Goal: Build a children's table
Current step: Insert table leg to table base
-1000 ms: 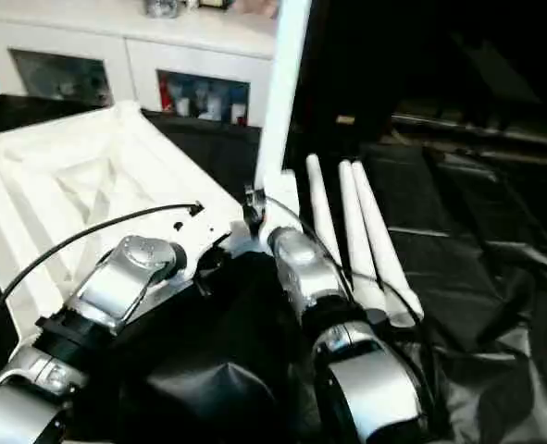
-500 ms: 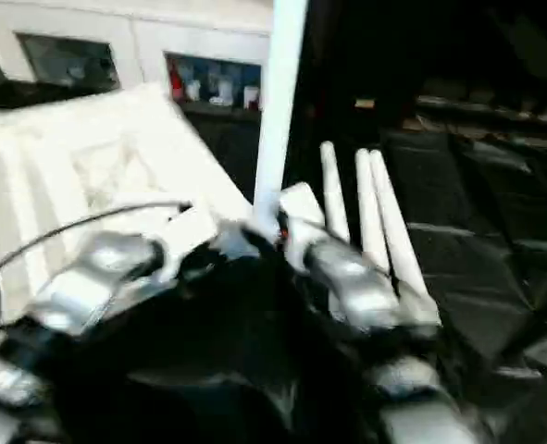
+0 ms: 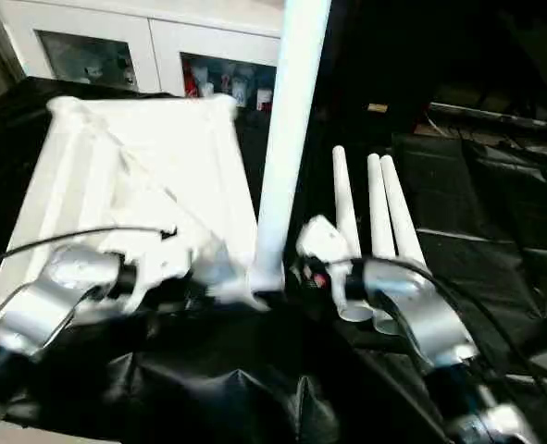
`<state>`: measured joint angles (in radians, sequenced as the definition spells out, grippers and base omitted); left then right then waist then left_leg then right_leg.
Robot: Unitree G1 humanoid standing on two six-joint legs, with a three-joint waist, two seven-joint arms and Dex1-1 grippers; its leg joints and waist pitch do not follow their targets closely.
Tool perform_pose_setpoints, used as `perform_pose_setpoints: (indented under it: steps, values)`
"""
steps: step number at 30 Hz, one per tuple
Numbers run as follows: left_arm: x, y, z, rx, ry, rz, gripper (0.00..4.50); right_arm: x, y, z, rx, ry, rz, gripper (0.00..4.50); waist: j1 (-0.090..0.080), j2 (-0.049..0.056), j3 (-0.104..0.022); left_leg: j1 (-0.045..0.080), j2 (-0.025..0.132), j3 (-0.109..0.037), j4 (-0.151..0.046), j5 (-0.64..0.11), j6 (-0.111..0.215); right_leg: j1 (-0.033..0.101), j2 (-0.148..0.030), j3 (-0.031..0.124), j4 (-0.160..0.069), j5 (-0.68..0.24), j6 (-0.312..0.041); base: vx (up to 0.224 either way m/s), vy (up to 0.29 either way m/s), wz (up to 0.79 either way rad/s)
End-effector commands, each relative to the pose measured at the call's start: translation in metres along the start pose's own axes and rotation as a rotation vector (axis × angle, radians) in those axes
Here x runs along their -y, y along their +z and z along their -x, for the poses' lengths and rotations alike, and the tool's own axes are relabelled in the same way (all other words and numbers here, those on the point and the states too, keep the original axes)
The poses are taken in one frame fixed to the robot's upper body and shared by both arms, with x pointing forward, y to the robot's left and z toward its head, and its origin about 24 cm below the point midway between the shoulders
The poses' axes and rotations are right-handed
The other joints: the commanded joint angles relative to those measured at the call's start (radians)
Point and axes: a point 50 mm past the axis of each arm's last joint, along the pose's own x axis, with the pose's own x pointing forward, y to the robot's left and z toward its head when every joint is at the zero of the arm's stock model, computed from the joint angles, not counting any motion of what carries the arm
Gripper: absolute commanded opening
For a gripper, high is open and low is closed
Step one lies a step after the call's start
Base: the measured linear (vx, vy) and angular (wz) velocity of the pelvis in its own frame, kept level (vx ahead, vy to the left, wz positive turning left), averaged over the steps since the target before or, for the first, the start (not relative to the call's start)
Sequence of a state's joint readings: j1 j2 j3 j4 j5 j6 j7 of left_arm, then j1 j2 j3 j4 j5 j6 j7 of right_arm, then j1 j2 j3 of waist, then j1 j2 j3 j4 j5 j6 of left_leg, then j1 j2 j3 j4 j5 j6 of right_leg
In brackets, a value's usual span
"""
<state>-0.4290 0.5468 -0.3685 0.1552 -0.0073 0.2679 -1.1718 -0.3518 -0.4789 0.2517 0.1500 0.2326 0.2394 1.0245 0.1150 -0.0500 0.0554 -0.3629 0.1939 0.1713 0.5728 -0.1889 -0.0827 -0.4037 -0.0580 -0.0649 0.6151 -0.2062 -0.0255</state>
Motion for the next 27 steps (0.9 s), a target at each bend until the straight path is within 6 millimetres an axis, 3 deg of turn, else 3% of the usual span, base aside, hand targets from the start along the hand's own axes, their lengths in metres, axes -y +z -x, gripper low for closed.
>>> perform_pose_setpoints:
  steps: [1,8,20,27]
  values:
    - [0.004,0.018,0.0,0.072,-0.044,-0.064,0.0,-0.001,0.002,-0.001,-0.012,0.01,0.007,4.18,0.0,0.003,-0.06,0.011,0.043,-0.005,-0.057,-0.088,0.054,0.058,-0.083,0.057,-0.056,-0.018,-0.206,0.0,0.0,0.0]
    - [0.004,0.016,0.002,0.065,-0.047,-0.075,0.0,-0.001,-0.001,-0.002,-0.045,0.011,0.01,4.18,0.001,0.002,-0.065,0.008,0.04,-0.006,-0.05,-0.049,0.064,0.062,-0.081,0.054,-0.046,0.039,-0.215,0.0,0.0,0.0]
    - [0.003,0.016,0.003,0.061,-0.049,-0.071,0.0,-0.004,-0.004,-0.009,-0.048,0.019,-0.003,3.17,0.002,0.004,-0.062,0.008,0.041,-0.008,-0.05,-0.114,0.032,0.06,-0.083,0.055,-0.052,-0.068,-0.197,0.0,0.0,0.0]
    - [0.003,0.015,0.001,0.061,-0.047,-0.063,0.0,-0.006,-0.007,-0.011,-0.049,0.024,-0.015,2.77,0.003,0.006,-0.065,0.007,0.039,-0.009,-0.046,-0.092,0.033,0.061,-0.082,0.055,-0.046,-0.028,-0.201,0.0,0.0,0.0]
